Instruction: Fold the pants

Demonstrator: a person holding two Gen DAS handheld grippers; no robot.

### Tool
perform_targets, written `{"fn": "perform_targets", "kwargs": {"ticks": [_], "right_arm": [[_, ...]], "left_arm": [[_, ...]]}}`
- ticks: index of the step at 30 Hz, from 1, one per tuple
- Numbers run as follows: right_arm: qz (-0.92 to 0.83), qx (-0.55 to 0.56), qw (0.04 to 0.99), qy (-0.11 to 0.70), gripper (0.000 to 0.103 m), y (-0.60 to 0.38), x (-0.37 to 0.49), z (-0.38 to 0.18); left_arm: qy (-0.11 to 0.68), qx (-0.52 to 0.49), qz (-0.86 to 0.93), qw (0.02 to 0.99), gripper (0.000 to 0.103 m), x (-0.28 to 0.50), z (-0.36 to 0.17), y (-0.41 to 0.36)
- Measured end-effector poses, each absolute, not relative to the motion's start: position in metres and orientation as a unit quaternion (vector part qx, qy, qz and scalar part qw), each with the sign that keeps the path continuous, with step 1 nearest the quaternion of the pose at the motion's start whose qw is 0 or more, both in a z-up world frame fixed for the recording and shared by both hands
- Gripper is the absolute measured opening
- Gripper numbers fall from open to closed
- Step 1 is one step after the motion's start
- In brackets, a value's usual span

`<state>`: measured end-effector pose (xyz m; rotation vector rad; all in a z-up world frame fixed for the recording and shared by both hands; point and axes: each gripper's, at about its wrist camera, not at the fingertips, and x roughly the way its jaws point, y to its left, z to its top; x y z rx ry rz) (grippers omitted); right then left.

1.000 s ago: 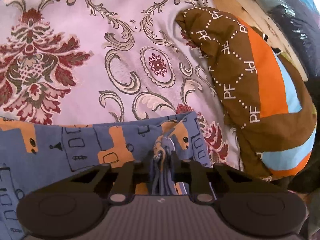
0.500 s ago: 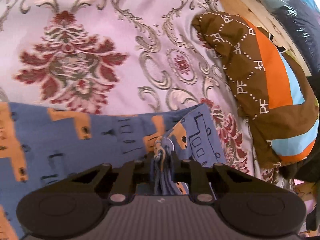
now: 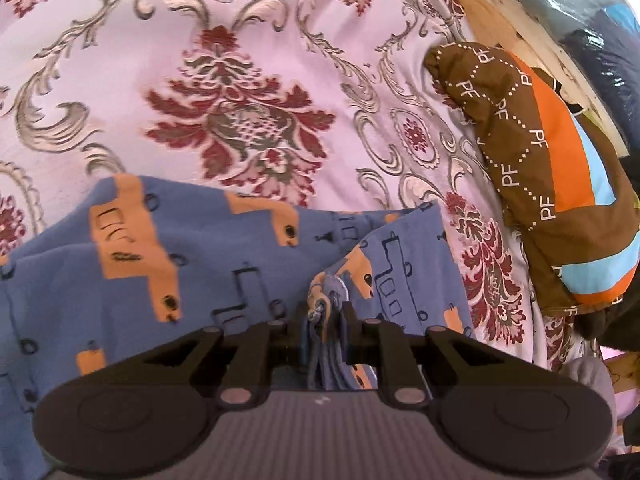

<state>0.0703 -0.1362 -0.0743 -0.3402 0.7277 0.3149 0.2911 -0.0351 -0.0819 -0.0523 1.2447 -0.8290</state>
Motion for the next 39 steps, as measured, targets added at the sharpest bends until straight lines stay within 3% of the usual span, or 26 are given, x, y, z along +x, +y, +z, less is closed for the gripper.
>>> {"fn": "perform_targets", "kwargs": {"ticks": [24,28,31,32,33,34,36,39], "right_arm": [[0.2,-0.158,0.896,0.364,0.014,-0.085,0.101,-0.086],[0.204,-0.161,0.894,0.365,0.016,-0.081,0.103,-0.089],[0.214,-0.154,0.895,0.359,0.028,-0.084,0.101,-0.088],[0.218,-0.149,0.897,0.355,0.042,-0.087,0.098,-0.087],[0.219,-0.147,0.898,0.351,0.064,-0.09,0.095,-0.085],[0.217,-0.142,0.902,0.344,0.074,-0.096,0.091,-0.081],[0.208,-0.129,0.914,0.322,0.096,-0.11,0.081,-0.073],[0.162,-0.128,0.934,0.292,0.102,-0.134,0.071,-0.06]], "left_arm": [[0.561,-0.056,-0.367,0.74,0.017,0.306,-0.082,0.034],[0.56,-0.058,-0.363,0.742,0.022,0.308,-0.084,0.041],[0.556,-0.054,-0.354,0.75,0.033,0.309,-0.084,0.047],[0.551,-0.053,-0.351,0.755,0.037,0.308,-0.082,0.049],[0.544,-0.053,-0.348,0.762,0.047,0.306,-0.078,0.052],[0.534,-0.056,-0.344,0.77,0.065,0.304,-0.072,0.056],[0.513,-0.068,-0.334,0.788,0.087,0.298,-0.061,0.064],[0.48,-0.086,-0.318,0.813,0.102,0.284,-0.042,0.073]]}}
